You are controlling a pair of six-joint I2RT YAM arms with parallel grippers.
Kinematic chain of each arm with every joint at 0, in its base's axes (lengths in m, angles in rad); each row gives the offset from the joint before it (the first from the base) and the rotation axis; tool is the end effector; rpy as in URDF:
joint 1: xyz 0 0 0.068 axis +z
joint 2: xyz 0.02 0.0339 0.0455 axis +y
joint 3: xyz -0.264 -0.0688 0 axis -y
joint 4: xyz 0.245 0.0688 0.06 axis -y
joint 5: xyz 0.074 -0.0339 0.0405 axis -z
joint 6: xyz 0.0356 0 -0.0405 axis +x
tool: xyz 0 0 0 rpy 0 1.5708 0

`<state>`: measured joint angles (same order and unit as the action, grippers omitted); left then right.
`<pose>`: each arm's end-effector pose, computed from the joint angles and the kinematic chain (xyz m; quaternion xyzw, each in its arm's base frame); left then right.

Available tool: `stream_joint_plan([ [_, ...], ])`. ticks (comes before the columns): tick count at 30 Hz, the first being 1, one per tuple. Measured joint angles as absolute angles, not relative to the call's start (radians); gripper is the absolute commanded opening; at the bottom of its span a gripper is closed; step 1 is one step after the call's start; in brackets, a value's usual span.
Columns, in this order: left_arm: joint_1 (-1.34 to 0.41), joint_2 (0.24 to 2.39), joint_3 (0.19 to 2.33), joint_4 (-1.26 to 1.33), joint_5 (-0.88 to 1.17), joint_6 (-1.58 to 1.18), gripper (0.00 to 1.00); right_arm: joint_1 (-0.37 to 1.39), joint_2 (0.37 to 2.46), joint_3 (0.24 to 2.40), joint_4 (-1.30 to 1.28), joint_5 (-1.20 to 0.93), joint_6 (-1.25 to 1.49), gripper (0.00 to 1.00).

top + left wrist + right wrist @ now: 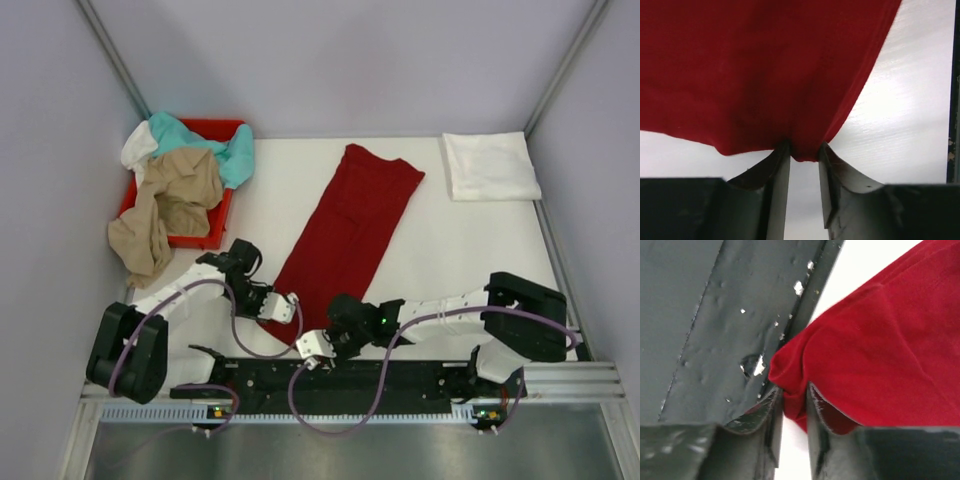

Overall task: Fold and stack the t-shirts
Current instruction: Grab the bottom of the folded rectangular tshirt with both arms, then fold the folded rectangular tshirt in 1/3 of the way

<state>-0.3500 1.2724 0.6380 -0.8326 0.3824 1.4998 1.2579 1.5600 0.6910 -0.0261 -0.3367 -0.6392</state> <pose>0.1705 -0.0764 0.1625 0.7889 0.5823 -0.1316 0.1459 0.0776 0.2781 0.1452 -0.7882 0.4970 0.2501 0.2631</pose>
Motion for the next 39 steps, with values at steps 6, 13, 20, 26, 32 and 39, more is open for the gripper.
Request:
stream_joint_plan([
  [6, -0.393, 1.282, 0.636, -0.838, 0.351, 1.450, 0.00, 1.274, 1.541, 0.693, -0.032, -0.331, -0.595, 0.00],
  [13, -0.457, 1.294, 0.767, -0.973, 0.412, 1.304, 0.00, 1.207, 1.399, 0.665, -0.064, -0.362, -0.436, 0.00],
  [20, -0.453, 1.490, 1.128, -1.007, 0.434, 1.092, 0.00, 0.862, 1.300, 0.683, -0.038, -0.426, -0.204, 0.00],
  [26, -0.448, 1.728, 1.399, -0.967, 0.389, 0.911, 0.00, 0.559, 1.414, 0.780, -0.014, -0.462, -0.019, 0.00],
  [32, -0.447, 1.990, 1.732, -0.974, 0.340, 0.799, 0.00, 0.391, 1.562, 0.802, 0.015, -0.414, 0.136, 0.00],
  [39, -0.443, 2.191, 1.911, -0.989, 0.299, 0.708, 0.00, 0.352, 1.644, 0.820, 0.025, -0.402, 0.212, 0.00],
])
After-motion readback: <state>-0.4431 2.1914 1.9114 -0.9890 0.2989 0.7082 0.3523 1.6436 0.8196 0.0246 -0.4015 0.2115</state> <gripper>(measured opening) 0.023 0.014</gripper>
